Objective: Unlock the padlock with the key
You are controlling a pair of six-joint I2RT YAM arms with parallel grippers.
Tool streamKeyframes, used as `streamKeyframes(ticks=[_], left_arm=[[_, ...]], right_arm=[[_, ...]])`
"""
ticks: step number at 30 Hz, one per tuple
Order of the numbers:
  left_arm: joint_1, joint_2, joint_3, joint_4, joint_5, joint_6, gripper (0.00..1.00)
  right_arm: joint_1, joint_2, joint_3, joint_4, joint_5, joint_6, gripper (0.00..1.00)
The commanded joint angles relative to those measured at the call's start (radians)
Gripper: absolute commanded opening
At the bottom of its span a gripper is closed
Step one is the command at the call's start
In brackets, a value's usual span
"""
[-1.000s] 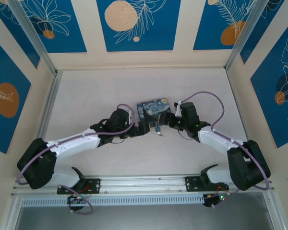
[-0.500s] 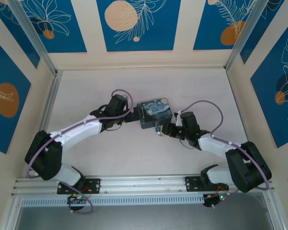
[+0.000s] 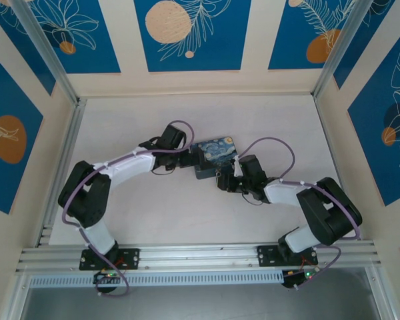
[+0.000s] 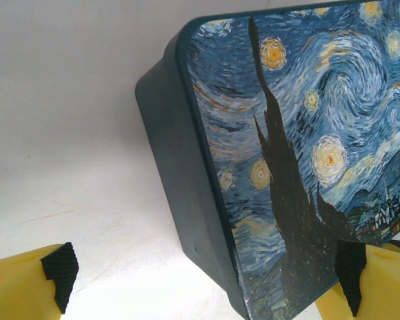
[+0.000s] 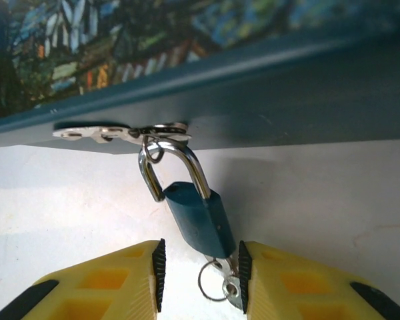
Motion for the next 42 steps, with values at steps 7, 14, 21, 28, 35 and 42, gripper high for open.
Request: streamKeyframes(ticks=[7, 14, 21, 28, 35, 42], left_arm=[[0.014, 0.037, 0.029, 0.000, 0.050, -0.006, 1.00], [0.015, 0.050, 0.014, 0.017, 0.052, -0.012, 1.00], [0.014, 0.040, -0.017, 0.034, 0.040, -0.014, 1.00], [0.014, 0.009, -0.051, 0.032, -0.002, 0.004, 1.00], [0.011, 0.002, -0.053, 0.026, -0.034, 0.021, 1.00], [0.002, 0.016, -0.040, 0.019, -0.061, 0.026, 1.00]], right_arm=[[0.021, 0.051, 0.037, 0.031, 0.023, -0.032, 0.34], [0.021, 0.061, 0.032, 0.028, 0.050, -0.022, 0.16], [0.016, 0.024, 0.020, -0.006, 0.063, -0.016, 0.06], [0.000, -0.041, 0.002, -0.060, 0.059, -0.032, 0.03], [-0.024, -0.060, -0.014, -0.063, 0.027, 0.005, 0.02], [-0.037, -0.066, -0.042, -0.035, 0.009, 0.083, 0.00]])
